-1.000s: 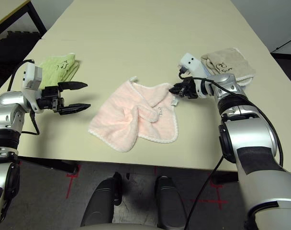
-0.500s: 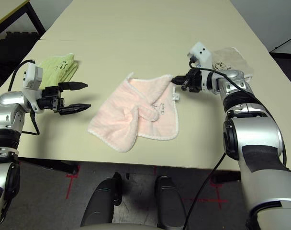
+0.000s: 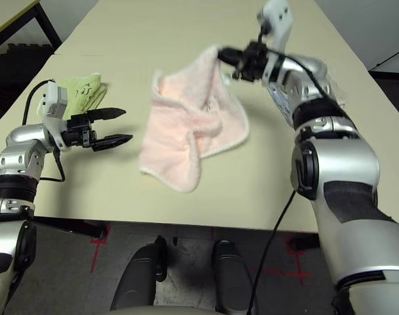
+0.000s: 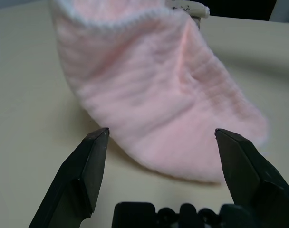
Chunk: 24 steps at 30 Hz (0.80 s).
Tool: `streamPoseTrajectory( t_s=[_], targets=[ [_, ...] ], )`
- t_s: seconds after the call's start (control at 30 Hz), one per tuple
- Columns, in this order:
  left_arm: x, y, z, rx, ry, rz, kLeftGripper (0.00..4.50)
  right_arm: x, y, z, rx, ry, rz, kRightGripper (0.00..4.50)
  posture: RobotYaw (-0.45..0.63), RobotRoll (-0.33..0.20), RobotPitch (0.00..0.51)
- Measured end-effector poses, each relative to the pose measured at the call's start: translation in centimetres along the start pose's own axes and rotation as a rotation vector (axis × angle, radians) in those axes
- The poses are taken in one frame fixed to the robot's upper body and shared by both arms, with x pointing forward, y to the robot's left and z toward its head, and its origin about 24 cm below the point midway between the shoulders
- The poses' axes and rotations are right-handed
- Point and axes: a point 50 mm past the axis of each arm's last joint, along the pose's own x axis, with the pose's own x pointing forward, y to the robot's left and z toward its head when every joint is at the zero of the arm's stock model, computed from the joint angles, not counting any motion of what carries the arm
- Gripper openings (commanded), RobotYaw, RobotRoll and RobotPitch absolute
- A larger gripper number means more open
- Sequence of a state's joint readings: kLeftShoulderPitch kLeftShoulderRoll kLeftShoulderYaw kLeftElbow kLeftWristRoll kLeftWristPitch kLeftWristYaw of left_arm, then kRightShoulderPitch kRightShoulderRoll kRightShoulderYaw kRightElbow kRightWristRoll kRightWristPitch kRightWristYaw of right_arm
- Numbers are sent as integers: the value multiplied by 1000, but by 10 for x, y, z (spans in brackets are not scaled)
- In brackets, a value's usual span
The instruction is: Fold the towel and set it aside.
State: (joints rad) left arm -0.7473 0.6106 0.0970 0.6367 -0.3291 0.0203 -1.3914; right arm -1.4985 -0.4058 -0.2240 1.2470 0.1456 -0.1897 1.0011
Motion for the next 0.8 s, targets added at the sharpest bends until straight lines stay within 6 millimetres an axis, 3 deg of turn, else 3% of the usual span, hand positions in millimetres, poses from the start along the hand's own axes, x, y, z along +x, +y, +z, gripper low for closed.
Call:
streamPoseTrajectory(
  t_s=[0.13,0.43,0.7,0.8],
  targets=[
    [0,0,1,1,-1,1,4500,8,-4,25,-25,-88,-52,60,-15,0,153],
    [4,1,1,-24,-11,10,4500,14,-3,25,4,-103,-92,60,-11,0,155],
    [15,7,10,-38,-47,51,4500,42,-3,71,-81,-128,-285,60,-1,0,156],
    [22,12,15,-24,-57,109,4500,54,6,71,-111,-71,-287,60,7,0,159]
  ],
)
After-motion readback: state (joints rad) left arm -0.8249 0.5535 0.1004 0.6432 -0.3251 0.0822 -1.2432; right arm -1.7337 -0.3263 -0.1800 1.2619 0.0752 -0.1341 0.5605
